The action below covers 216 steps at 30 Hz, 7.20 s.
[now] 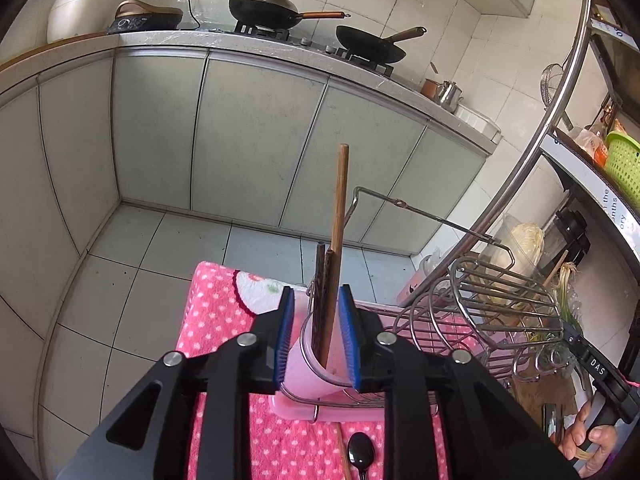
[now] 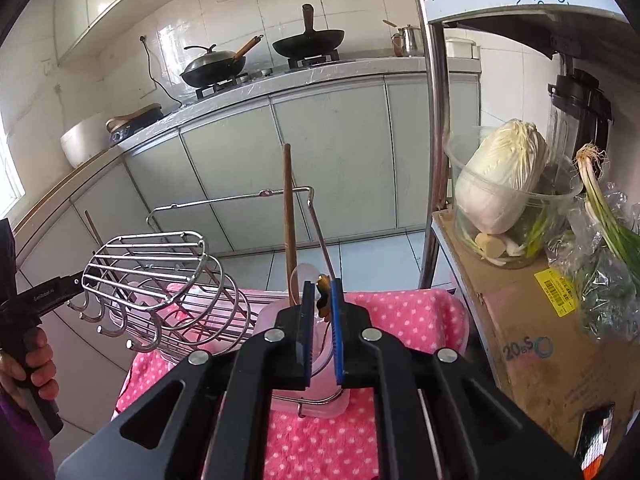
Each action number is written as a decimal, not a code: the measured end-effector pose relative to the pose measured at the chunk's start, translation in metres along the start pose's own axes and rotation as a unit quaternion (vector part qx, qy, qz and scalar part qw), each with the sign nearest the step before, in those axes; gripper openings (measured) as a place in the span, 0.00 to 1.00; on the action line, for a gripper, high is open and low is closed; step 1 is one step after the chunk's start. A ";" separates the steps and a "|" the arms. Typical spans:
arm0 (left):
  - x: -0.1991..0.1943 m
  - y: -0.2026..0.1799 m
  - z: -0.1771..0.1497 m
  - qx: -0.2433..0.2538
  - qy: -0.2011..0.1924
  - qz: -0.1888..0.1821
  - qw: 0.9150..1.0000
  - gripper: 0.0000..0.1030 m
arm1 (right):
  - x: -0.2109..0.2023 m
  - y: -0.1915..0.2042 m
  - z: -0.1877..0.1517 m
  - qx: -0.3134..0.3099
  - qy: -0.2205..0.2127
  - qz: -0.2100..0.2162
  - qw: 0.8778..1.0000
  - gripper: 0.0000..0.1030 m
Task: Organize utensils
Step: 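Drop the dark chopstick into the pink cup with the left tool while the right tool drops its utensil, then move both open tools back down to the utensils on the cloth, then grasp a wooden chopstick with the left tool while the right tool grasps a clear utensil, then lift the wooden chopstick with the left tool while the right tool lifts the clear utensil, then lower the wooden chopstick into the pink cup with the left tool while the right tool releases its utensil there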
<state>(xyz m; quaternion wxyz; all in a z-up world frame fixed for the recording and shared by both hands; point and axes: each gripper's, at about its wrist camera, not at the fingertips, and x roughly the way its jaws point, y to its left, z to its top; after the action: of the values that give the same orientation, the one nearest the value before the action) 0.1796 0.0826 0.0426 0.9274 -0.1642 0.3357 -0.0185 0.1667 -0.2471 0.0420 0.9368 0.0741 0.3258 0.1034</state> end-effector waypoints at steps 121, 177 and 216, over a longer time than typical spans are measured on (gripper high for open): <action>-0.015 0.018 -0.135 -0.022 0.115 -0.067 0.991 0.05 | 0.008 0.039 -0.144 0.079 0.107 0.147 0.980 0.04; -0.178 -0.012 -0.099 0.013 -0.106 -0.072 0.992 0.05 | -0.094 0.060 -0.127 0.025 -0.096 0.154 0.983 0.04; -0.114 -0.030 0.048 0.062 -0.153 -0.011 0.986 0.05 | -0.077 0.015 0.056 0.021 -0.295 0.113 0.949 0.04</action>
<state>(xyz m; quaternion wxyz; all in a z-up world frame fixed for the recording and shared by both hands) 0.1242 0.0847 0.1568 0.9758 -0.1111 0.1865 -0.0246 0.1405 -0.2553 0.1346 0.9715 0.1571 0.0267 0.1753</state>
